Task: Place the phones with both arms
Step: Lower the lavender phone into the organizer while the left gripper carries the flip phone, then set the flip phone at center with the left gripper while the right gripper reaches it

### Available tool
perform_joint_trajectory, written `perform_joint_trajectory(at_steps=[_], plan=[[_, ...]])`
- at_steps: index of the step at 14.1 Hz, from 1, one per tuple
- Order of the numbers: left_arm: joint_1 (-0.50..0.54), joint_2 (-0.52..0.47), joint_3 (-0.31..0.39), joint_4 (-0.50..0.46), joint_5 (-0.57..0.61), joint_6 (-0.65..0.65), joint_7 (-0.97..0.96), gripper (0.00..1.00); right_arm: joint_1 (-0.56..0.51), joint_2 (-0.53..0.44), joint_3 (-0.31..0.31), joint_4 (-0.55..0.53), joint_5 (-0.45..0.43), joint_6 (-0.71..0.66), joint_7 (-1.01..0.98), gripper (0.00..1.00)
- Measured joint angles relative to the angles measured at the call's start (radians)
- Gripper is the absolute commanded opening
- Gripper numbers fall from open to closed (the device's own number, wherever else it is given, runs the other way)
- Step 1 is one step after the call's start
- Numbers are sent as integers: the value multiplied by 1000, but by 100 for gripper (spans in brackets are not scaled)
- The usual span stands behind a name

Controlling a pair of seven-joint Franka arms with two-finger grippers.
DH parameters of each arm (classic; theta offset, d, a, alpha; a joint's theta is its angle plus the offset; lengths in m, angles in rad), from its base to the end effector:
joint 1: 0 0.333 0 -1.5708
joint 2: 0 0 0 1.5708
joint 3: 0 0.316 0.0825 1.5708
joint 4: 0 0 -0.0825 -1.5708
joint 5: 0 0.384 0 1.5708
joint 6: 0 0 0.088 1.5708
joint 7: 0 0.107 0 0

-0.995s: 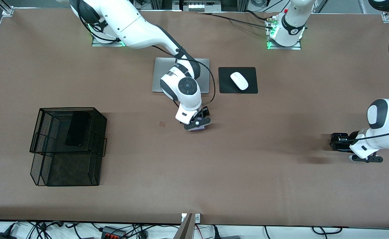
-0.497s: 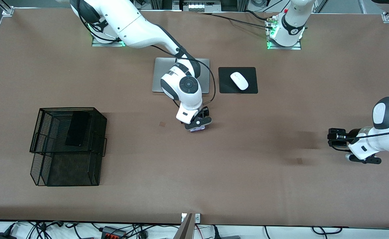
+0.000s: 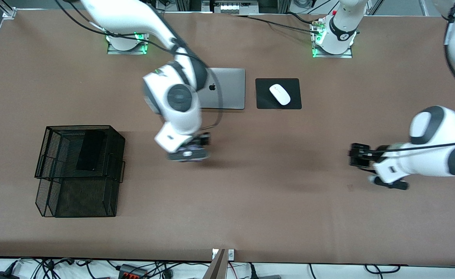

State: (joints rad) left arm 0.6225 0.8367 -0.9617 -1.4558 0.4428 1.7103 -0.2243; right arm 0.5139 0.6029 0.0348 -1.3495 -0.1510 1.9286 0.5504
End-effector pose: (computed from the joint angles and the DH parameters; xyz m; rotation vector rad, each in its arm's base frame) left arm 0.6740 -0.0589 0.3159 2.9310 -0.2051 -0.4187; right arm 0.6223 0.3621 0.3717 3.0247 0.0711 0.0656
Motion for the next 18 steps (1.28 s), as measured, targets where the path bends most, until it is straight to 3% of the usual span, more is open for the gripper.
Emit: perform_joint_trajectory(at_steps=[4, 8, 13, 14, 15, 16, 18], plan=[[-290, 24, 18, 0, -2, 111, -282, 25, -173, -52, -1, -25, 0, -131, -113, 23], [-542, 77, 151, 1, -2, 396, -424, 25, -365, -52, -1, -31, 0, -169, -305, 23], [-750, 185, 274, 3, -2, 720, -504, 26, -512, -51, 1, -41, 0, -174, -401, 23], [-769, 196, 283, 5, -2, 737, -506, 30, -525, -51, 1, -46, 0, -174, -412, 23], [-776, 198, 285, 9, -2, 740, -507, 60, -536, -51, 2, -56, 0, -175, -427, 23], [-778, 198, 285, 12, -2, 740, -505, 100, -550, -50, 2, -70, 0, -174, -451, 24], [-779, 198, 291, 12, -1, 740, -502, 100, -582, -44, 2, -93, 0, -170, -508, 24]])
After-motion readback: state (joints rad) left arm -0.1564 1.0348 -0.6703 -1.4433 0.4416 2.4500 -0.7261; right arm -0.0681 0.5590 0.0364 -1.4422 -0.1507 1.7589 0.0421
